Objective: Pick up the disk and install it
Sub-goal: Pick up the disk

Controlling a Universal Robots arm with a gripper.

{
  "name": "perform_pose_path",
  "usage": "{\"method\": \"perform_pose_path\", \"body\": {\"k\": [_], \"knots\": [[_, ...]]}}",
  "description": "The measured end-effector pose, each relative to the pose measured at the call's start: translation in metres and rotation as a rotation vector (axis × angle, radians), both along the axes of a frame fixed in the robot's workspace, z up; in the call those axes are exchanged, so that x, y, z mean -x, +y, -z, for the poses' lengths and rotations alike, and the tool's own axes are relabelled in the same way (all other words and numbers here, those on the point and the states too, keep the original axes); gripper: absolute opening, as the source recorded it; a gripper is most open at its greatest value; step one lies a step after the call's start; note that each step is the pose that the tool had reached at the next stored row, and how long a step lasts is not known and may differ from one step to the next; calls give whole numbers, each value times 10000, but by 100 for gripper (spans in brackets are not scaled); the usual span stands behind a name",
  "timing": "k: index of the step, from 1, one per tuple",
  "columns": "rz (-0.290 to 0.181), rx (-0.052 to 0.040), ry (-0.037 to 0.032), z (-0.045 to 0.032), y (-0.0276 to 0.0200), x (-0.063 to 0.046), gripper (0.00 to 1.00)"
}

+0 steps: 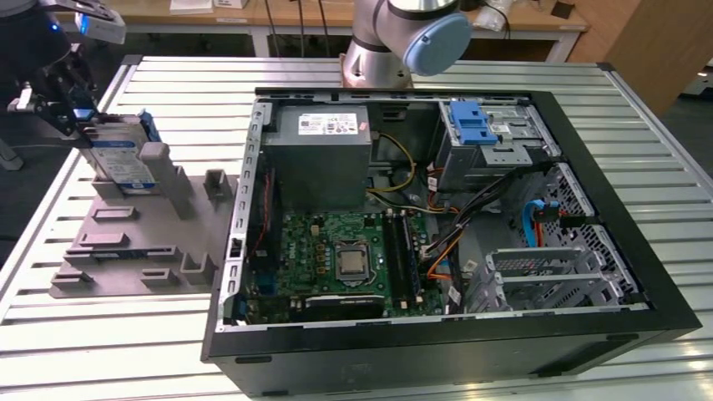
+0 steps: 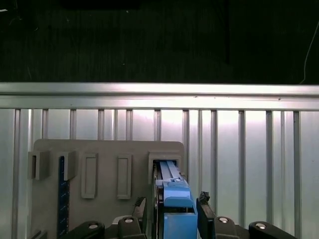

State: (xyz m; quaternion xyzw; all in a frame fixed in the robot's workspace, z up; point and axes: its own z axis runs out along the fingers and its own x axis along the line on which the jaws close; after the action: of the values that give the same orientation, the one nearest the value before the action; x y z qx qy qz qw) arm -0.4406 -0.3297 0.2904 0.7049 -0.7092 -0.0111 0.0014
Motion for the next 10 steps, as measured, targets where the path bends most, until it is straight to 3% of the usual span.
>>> {"method": "perform_pose_path", "body": {"k": [4, 5, 10], "knots": [[1, -1, -3, 2, 0, 0, 50], [1, -1, -2, 2, 0, 0, 44], [1, -1, -3, 2, 0, 0, 44]]}}
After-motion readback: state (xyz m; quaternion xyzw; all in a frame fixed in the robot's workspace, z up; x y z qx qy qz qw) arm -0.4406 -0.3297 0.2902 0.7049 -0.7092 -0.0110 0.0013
